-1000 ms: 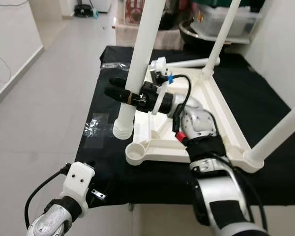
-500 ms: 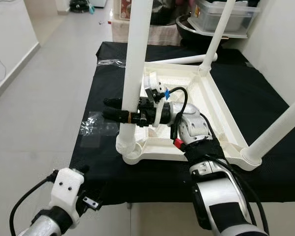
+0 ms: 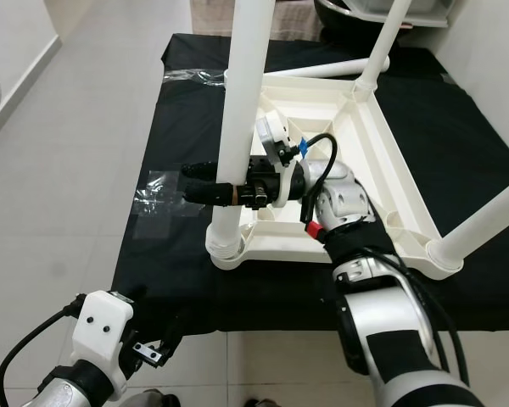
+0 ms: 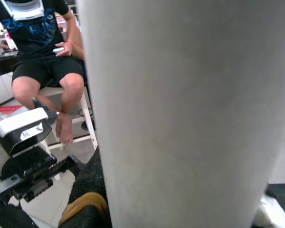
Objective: Building children table
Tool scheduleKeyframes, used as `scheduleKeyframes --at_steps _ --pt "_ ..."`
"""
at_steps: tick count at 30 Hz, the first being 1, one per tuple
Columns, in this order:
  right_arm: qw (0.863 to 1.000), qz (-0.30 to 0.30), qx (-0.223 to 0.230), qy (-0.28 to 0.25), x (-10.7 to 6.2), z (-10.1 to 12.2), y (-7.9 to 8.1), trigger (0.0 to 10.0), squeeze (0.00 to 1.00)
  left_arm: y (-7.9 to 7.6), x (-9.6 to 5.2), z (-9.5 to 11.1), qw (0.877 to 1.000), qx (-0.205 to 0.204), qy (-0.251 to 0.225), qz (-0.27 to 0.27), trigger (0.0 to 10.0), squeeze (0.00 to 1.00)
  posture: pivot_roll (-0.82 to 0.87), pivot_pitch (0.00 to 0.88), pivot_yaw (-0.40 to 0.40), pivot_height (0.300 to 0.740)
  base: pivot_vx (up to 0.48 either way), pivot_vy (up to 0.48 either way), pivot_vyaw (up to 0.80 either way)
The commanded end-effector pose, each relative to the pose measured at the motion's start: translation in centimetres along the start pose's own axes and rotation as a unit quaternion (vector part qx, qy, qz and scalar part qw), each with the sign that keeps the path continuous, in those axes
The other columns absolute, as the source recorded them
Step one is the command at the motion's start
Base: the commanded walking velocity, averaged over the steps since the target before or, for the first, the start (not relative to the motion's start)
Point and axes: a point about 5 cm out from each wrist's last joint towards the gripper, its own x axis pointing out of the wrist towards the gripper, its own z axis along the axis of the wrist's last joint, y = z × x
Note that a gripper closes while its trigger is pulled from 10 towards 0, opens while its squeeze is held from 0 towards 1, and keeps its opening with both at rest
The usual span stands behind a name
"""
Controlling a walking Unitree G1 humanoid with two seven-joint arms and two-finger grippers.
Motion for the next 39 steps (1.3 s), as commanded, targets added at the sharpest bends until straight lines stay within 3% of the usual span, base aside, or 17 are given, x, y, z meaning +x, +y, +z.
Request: scheduleKeyframes --at_steps 1,10,16,26,34,39 --pt "0.999 0.018 -0.008 0.029 -0.1 -0.2 0.1 10.0 0.0 -0.2 -0.3 -0.3 1.0 -0.001 0.014 -0.006 10.0 0.0 0.2 0.228 -0.078 0.74 0.0 0.0 0.0" --pt "0.999 0.026 -0.009 0.04 0.0 -0.2 0.2 10.0 0.0 -0.2 -0.5 -0.3 1.0 -0.002 0.02 -0.008 10.0 0.0 0.2 0.229 -0.078 0.74 0.0 0.0 0.0" --pt "0.995 0.07 -0.035 0.063 1.6 -0.8 1.2 10.0 0.0 0.0 -0.6 -0.3 1.0 -0.001 0.025 -0.007 10.0 0.0 0.21 0.234 -0.074 0.74 0.0 0.0 0.0" --pt "0.993 0.081 -0.057 0.068 2.9 -1.1 1.0 10.0 0.0 0.1 -0.6 -0.2 1.0 0.001 0.027 -0.007 10.0 0.0 0.21 0.237 -0.08 0.74 0.0 0.0 0.0" --pt "0.997 0.002 -0.034 0.072 2.6 -2.6 0.6 10.0 0.0 0.0 -0.4 -0.1 1.0 -0.001 0.028 -0.007 10.0 0.0 0.2 0.237 -0.082 0.74 0.0 0.0 0.0" --pt "0.993 -0.108 0.017 0.054 2.5 -3.3 -0.3 10.0 0.0 -0.1 -0.1 0.0 1.0 -0.002 0.025 -0.007 10.0 0.0 0.19 0.234 -0.084 0.74 0.0 0.0 0.0"
